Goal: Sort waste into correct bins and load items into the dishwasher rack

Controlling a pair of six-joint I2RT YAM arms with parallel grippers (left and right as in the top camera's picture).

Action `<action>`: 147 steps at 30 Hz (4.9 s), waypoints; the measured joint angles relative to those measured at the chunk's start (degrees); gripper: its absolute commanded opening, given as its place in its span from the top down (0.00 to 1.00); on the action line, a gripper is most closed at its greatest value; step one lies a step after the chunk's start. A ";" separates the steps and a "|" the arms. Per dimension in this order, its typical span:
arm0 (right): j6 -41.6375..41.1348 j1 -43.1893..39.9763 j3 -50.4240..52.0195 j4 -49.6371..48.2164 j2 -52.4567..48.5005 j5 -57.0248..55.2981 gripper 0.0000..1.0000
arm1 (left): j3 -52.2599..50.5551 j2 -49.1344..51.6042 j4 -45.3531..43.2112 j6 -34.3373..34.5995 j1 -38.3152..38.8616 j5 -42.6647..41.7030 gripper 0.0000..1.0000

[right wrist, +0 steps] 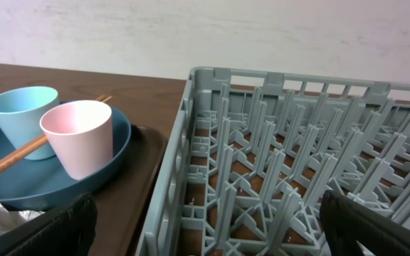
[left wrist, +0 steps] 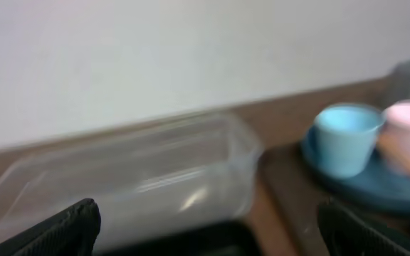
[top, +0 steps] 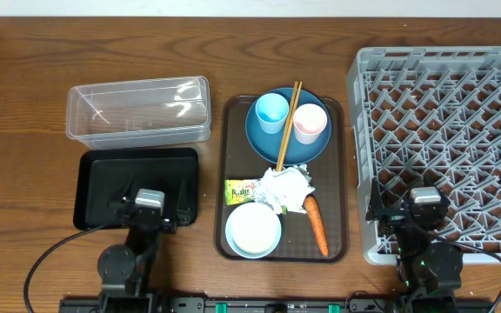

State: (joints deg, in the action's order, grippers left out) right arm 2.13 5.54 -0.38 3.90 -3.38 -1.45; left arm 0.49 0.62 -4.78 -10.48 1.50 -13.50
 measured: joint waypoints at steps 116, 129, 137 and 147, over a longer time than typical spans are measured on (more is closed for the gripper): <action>0.00 0.00 0.00 0.02 -0.11 0.00 0.01 | 62.18 98.99 32.54 47.78 49.29 10.86 0.91; 0.00 0.00 0.00 0.02 -0.11 0.00 0.01 | 62.18 91.84 33.86 46.07 47.63 10.88 0.94; 0.00 0.00 0.00 0.02 -0.11 0.00 0.01 | 62.18 79.65 34.21 44.74 46.60 10.88 0.94; 0.00 0.00 0.00 0.02 -0.11 0.00 0.01 | 62.18 78.84 38.12 43.78 46.60 10.91 0.94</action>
State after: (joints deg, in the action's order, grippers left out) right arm 2.13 5.54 -0.38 3.92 -3.49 -1.45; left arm 62.67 79.46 33.34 33.30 48.10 -2.59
